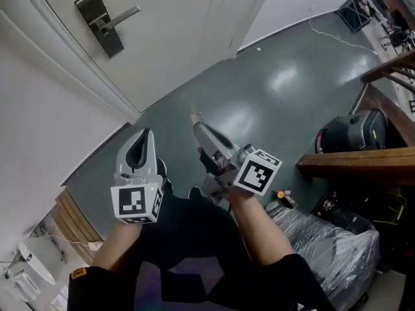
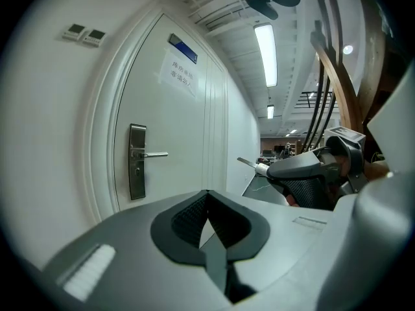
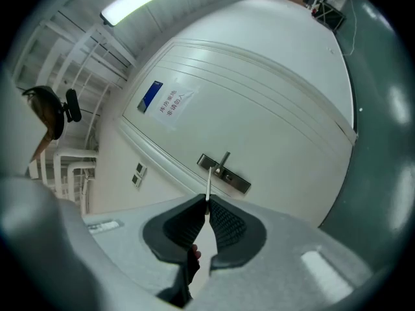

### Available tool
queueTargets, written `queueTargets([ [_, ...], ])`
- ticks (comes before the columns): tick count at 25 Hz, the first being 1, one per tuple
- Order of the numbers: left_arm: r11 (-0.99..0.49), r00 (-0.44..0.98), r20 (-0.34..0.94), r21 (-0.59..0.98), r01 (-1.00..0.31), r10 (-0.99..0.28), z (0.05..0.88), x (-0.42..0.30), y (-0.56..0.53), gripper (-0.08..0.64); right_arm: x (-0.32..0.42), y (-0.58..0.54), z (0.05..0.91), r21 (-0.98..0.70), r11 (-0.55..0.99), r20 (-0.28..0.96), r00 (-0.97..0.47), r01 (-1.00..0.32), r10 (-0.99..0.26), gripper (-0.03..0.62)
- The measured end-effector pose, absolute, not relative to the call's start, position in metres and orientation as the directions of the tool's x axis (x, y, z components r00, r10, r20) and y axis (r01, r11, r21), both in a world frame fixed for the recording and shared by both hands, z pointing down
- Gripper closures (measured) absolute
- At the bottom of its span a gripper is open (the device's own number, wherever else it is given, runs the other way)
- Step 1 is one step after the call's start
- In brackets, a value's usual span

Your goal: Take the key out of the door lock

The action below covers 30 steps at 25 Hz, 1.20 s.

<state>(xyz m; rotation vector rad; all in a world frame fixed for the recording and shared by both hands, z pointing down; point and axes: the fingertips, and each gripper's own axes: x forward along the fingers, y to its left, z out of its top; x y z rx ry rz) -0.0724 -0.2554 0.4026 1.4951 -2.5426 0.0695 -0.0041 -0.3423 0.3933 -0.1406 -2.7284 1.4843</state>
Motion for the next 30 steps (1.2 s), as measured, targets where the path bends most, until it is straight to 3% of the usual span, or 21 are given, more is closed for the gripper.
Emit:
queueTargets([
  [8,0.561,-0.548,0.218,-0.001,-0.828,-0.808,0.4,-0.015,-0.215,0.541,0.054,-0.321,0.397,-0.813,0.576,-0.004,-0.99,0.083,0.138,0.58],
  [21,0.671,-0.66,0.196,-0.013,-0.741,-0.725,0.385,0.016,-0.11,0.541,0.08,-0.221,0.378,-0.665,0.73,0.025,-0.972,0.159,0.235,0.58],
  [30,0.666,-0.651,0.181,0.035,-0.745,-0.738,0.387,0.034,-0.022,0.541,0.1,-0.127,0.385,-0.526,0.847,0.106,-0.982,0.077,0.155,0.58],
])
